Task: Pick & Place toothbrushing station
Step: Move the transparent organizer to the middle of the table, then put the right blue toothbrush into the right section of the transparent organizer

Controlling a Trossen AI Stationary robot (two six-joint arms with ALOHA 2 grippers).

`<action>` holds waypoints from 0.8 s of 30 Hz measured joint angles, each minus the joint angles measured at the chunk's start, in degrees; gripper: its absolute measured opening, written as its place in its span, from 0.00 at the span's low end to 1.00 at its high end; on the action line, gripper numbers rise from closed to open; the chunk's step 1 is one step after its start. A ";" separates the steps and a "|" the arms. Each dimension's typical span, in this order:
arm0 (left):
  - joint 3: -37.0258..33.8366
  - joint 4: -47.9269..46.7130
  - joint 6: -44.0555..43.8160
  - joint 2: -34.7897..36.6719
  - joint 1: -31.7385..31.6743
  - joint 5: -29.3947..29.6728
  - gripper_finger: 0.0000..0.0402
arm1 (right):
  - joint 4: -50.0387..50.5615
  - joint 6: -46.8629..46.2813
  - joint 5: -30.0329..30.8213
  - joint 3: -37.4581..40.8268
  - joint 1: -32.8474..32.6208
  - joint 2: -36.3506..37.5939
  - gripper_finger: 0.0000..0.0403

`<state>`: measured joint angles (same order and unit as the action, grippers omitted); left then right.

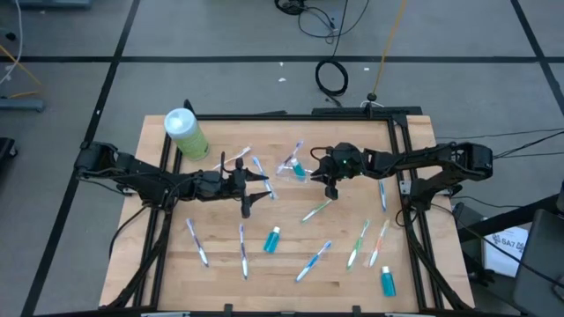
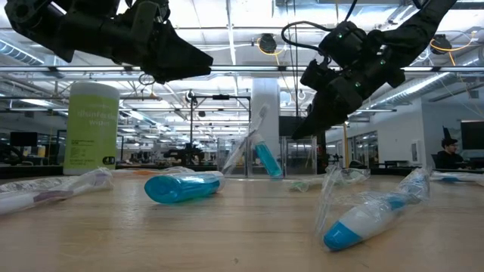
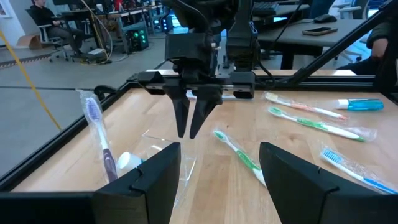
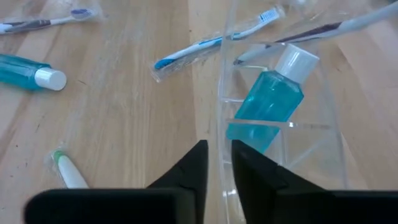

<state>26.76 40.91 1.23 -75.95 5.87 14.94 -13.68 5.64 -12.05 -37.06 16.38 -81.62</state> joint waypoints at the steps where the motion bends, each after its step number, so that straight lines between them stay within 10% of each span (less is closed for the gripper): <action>1: 0.00 0.00 0.00 0.00 0.00 0.00 0.56 | -0.01 0.00 0.00 0.00 0.00 0.03 0.21; 14: 0.00 -1.78 -1.83 0.01 0.00 1.06 0.56 | 0.92 -3.89 0.03 0.02 -0.95 12.00 0.39; 24: 4.55 -16.80 -5.11 0.01 -1.52 3.21 0.56 | 14.07 -9.74 7.81 0.02 -14.08 20.03 0.38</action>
<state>31.31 24.11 -3.87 -75.94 4.35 18.15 0.38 -4.10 -4.25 -37.04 2.31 -61.60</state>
